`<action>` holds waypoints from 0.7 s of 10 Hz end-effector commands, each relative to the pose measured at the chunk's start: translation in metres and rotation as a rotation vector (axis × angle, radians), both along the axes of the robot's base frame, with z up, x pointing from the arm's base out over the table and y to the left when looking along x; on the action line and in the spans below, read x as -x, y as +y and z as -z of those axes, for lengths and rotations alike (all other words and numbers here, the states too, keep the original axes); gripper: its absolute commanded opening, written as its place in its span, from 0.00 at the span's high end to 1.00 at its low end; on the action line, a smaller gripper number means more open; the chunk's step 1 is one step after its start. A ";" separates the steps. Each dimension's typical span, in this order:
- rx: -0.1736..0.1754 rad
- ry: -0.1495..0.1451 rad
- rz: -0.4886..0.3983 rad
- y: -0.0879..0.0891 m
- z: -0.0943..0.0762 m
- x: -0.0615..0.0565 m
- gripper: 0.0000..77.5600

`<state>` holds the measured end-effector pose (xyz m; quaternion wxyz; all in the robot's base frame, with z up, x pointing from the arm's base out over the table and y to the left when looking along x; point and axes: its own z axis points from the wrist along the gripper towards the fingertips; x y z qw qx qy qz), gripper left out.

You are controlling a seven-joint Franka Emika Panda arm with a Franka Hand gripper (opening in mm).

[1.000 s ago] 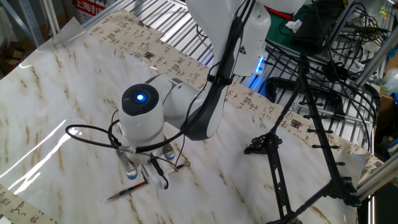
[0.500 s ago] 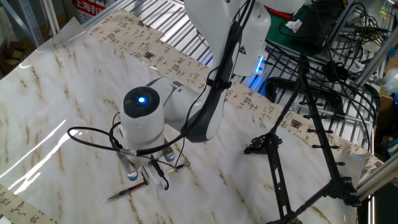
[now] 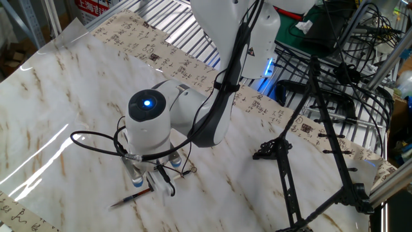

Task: Place the brush on the pen rack

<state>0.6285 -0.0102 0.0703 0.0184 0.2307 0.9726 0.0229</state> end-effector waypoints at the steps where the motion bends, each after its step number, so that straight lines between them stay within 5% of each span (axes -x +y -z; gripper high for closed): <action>1: -0.001 -0.007 0.002 0.000 -0.001 0.000 1.00; 7: -0.001 -0.007 0.008 0.000 -0.001 0.000 1.00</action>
